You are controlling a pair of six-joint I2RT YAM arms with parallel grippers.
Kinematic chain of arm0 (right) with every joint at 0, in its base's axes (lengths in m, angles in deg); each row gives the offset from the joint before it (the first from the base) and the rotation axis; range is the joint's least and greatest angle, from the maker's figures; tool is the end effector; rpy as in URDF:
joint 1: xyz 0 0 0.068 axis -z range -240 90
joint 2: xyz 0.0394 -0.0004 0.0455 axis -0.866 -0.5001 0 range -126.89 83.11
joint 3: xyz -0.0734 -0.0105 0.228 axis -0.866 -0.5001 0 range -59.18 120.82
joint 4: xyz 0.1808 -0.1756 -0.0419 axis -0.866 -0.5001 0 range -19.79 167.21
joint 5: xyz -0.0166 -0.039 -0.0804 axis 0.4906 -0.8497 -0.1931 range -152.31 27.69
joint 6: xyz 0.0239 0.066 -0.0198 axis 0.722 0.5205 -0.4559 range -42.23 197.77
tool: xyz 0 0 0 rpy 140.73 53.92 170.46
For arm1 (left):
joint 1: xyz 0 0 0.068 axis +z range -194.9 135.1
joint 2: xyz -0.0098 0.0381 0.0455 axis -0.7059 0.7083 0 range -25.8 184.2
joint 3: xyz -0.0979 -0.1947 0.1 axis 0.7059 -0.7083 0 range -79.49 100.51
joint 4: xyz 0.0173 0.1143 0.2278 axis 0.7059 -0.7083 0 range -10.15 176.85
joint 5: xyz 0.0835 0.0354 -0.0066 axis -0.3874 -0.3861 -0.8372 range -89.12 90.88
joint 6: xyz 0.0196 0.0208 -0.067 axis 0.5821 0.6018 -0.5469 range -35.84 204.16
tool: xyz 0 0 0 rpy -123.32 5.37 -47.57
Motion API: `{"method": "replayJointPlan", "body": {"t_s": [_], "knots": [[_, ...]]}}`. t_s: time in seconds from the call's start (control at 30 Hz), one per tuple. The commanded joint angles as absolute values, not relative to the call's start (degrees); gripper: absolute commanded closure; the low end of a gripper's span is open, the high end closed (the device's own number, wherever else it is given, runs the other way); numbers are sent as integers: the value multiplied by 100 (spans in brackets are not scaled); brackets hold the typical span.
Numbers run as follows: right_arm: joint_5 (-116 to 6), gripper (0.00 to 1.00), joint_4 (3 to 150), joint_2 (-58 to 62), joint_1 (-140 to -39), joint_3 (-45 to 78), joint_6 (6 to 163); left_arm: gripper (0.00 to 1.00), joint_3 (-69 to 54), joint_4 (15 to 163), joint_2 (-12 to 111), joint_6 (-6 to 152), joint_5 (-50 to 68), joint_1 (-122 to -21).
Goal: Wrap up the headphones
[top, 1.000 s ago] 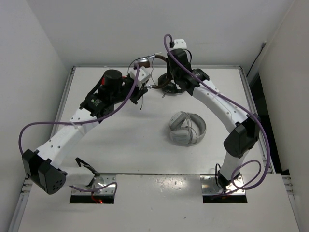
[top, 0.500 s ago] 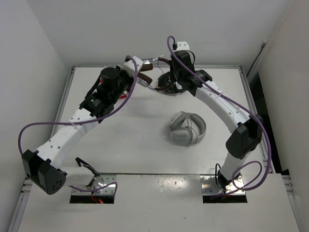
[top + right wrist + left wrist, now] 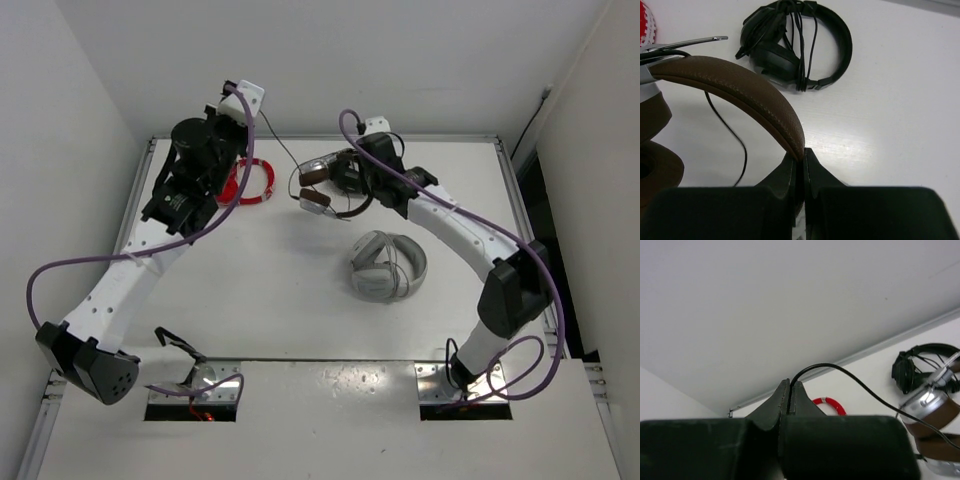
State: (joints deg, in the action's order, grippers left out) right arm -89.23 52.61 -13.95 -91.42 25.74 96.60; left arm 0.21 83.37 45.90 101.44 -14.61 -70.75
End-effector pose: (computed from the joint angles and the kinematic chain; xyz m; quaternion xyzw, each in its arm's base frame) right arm 0.3529 0.1834 0.2734 0.0083 0.8756 -0.0032 0.4830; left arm 0.2840 -0.1197 0.4347 0.1551 0.6618 0.0369 0.7325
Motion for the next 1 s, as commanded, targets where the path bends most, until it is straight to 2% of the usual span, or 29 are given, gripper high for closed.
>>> {"method": "replayJointPlan", "body": {"t_s": [0.0,0.23,0.5,0.97], "knots": [[-9105,100,6216,-796,-9268,2197,9202,100,444,8755,4460,10244,-1556,-6917],[-9219,100,6850,-382,-9541,1149,8560,100,717,8967,4645,10305,-1380,-6740],[-8447,100,7641,312,-9937,349,7656,100,989,8554,4979,9613,-625,-6582],[-8068,100,8354,804,-10376,-38,6749,100,1279,8017,5927,8671,667,-6406]]}}
